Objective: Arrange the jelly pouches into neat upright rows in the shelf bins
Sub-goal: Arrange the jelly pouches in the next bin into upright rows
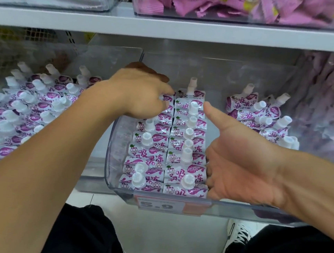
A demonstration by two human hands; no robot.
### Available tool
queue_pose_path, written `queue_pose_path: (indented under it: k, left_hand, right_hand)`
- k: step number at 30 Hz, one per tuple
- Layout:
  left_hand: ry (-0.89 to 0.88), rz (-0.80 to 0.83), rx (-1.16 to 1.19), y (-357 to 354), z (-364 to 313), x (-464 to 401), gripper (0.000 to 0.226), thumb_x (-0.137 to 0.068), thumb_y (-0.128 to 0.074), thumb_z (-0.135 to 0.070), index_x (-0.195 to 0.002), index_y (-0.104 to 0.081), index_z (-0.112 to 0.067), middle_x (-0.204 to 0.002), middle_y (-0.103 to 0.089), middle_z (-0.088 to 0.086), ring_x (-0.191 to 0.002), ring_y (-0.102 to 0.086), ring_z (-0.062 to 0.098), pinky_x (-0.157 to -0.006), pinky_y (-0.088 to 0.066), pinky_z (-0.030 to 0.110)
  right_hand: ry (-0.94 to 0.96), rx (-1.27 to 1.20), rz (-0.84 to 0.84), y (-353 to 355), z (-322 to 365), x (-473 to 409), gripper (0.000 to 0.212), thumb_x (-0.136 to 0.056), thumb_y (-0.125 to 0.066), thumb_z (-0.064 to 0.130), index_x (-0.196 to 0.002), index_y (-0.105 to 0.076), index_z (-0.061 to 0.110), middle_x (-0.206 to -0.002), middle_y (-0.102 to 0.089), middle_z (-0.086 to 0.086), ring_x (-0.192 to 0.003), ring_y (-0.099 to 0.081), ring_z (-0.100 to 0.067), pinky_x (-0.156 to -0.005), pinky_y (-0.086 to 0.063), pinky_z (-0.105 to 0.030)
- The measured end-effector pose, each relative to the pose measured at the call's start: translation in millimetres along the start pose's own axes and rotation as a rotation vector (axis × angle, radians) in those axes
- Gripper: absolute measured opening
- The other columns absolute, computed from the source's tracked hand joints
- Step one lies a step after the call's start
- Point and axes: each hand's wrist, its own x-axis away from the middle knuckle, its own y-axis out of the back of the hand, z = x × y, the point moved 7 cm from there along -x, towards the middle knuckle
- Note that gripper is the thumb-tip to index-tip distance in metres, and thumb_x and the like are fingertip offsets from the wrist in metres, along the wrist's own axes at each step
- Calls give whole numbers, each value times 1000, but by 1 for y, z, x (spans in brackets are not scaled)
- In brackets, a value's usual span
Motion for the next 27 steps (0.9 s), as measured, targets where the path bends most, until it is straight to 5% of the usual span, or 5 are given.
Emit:
queue_pose_path:
  k: [5, 8, 12, 18, 27]
  left_hand:
    - [24, 8, -1, -2, 4, 3, 47, -96, -45, -47, -142, -46, -36, -154, -38, -6, -134, -42, 25, -105, -40, 40]
    - [-174, -242, 195, 26, -28, 14, 40, -91, -56, -43, -127, -61, -26, -125, -61, -2, -113, -58, 20, -95, -47, 38]
    - [-515, -72, 499, 31, -119, 32, 39, -82, -57, -65, -107, -69, -37, -107, -66, -19, -101, -60, 1, -92, -48, 31]
    - [-448, 322, 332, -28, -139, 34, 29, -83, -56, -61, -89, -72, -37, -78, -69, -15, -72, -62, 3, -71, -53, 31]
    - [-365, 280, 410, -27, -139, 33, 23, -90, -58, -49, -82, -70, -30, -78, -63, -14, -68, -53, 1, -67, -38, 12]
  right_hand:
    - [-36, 121, -4, 3, -2, 9, 44, -78, -42, 82, -92, -44, 40, -92, -43, 4, -76, -50, -20, -67, -46, -40]
    - [128, 762, -265, 37, 25, 38, 82, -61, -55, 83, -118, -64, 25, -105, -66, -1, -87, -68, -15, -83, -58, -36]
    - [163, 1508, -358, 49, 47, 86, 32, -67, -70, 59, -89, -73, 35, -74, -71, 22, -65, -65, 4, -70, -54, -25]
    - [-46, 1776, -334, 74, 0, 80, 43, -79, -78, 27, -117, -64, 43, -114, -58, 15, -98, -58, -8, -89, -51, -30]
    - [221, 1614, -235, 84, 1, 57, 60, -69, -84, 13, -113, -61, 48, -123, -53, 20, -110, -56, -4, -91, -52, -29]
